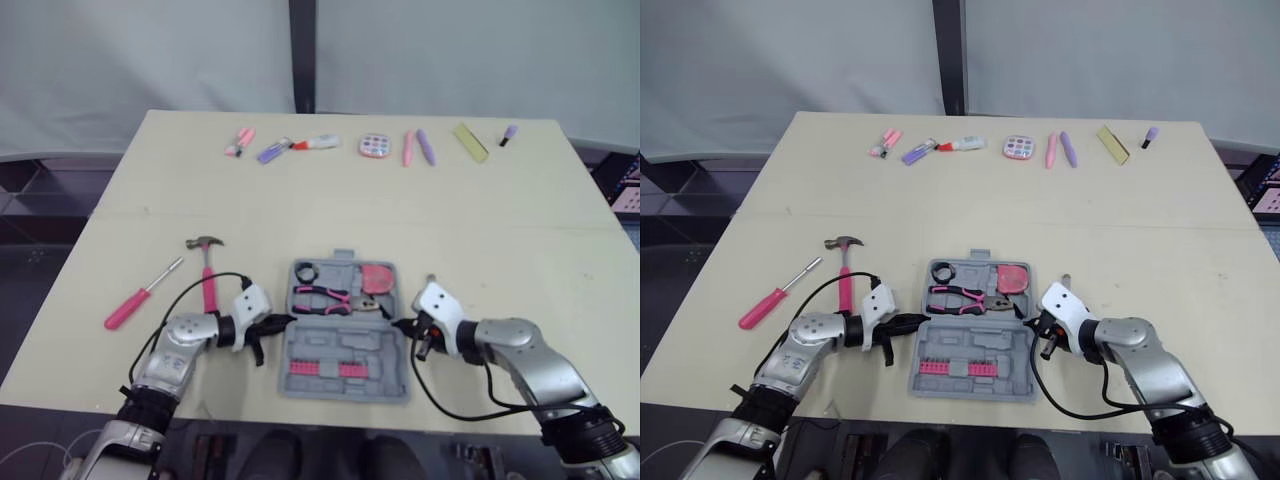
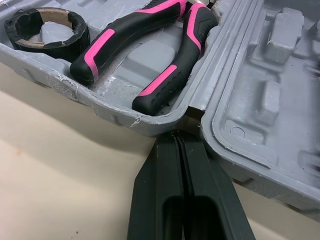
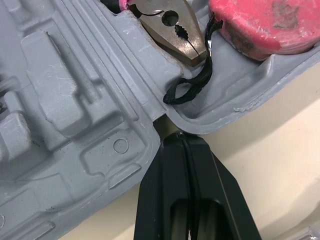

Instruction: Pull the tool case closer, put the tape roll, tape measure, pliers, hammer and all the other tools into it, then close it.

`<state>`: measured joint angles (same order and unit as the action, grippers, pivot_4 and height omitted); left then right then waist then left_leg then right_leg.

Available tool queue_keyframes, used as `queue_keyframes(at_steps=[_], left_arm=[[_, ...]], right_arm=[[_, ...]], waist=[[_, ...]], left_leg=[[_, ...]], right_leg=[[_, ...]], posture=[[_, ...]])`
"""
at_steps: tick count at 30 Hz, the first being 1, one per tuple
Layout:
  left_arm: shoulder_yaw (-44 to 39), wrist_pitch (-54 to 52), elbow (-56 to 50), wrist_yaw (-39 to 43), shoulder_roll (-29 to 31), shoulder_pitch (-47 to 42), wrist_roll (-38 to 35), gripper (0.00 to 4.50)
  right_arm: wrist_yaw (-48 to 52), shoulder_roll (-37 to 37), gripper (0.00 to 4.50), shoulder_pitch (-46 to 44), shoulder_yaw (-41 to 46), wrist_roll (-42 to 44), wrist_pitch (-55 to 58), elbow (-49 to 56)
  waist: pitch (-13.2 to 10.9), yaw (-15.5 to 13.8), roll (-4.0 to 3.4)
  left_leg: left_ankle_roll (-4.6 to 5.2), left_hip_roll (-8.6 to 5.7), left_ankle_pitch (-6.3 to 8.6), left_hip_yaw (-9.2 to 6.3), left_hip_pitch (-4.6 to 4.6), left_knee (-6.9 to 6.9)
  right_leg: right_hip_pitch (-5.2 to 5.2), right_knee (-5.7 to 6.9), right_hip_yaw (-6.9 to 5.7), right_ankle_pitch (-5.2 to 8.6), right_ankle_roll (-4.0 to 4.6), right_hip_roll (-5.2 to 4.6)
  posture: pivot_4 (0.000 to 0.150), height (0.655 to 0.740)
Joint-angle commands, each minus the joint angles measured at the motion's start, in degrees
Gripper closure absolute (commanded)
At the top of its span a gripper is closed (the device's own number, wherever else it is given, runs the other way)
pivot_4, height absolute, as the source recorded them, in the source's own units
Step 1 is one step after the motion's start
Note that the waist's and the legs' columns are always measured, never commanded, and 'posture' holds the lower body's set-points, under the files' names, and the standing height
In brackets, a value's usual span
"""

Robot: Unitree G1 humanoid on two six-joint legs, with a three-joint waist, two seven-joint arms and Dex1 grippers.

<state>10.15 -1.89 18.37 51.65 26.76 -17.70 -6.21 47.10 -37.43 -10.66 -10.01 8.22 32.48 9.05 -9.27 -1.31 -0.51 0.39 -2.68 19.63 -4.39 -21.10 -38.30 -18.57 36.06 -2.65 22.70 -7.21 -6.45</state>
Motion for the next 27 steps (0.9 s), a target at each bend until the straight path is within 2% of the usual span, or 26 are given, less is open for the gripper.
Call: queue_keyframes(at_steps=[1,10,16,26,27], left_arm=[[-0.37,-0.68,0.11,-1.54,0.11,-0.14,1.29,4.42],[-1.83,-4.16,-3.85,-0.59,3.21,2.42,0.26,4.42],[-4.12,-5.68,-7.12,-0.13,6.2,3.84,-1.39,4.42],[-15.58,-17.5,-31.22,2.41,11.16,16.73,-15.75,4.42],[-17.68,-18.15,-34.61,2.52,11.54,20.14,-17.54,3.92]], right_arm=[[-0.93,0.04,4.44,0.1,0.94,-0.25,-0.74,0.23],[0.29,-4.17,4.44,3.39,4.09,0.25,-1.65,0.78],[0.59,-5.93,4.44,4.72,6.65,1.55,-1.26,2.63],[3.1,-8.85,4.44,14.35,16.95,12.96,7.34,17.83],[3.32,-8.95,4.5,16.1,17.9,14.07,7.95,19.25]], waist=[[0.0,0.0,0.0],[0.0,0.2,0.0],[-0.01,1.48,0.0],[-0.05,1.03,-0.04],[-0.05,1.05,-0.04]], left_leg=[[0.0,0.0,0.0,0.0,0.0,0.0],[0.0,0.0,0.0,-0.01,-0.04,0.07],[0.0,0.16,0.0,0.07,-0.02,0.16],[-0.01,0.13,0.01,0.03,-0.16,0.18],[-0.01,0.12,0.01,0.02,-0.16,0.17]], right_leg=[[0.0,0.0,0.0,0.0,0.0,0.0],[-0.04,-0.01,-0.03,0.0,0.0,0.0],[-0.07,-0.03,-0.17,0.0,0.0,0.08],[-0.11,-0.1,-0.03,0.0,0.0,-0.08],[-0.09,-0.14,0.0,0.0,0.0,-0.09]], posture=[[0.15,0.74],[0.15,0.74],[0.15,0.74],[0.15,0.74],[0.15,0.74]])
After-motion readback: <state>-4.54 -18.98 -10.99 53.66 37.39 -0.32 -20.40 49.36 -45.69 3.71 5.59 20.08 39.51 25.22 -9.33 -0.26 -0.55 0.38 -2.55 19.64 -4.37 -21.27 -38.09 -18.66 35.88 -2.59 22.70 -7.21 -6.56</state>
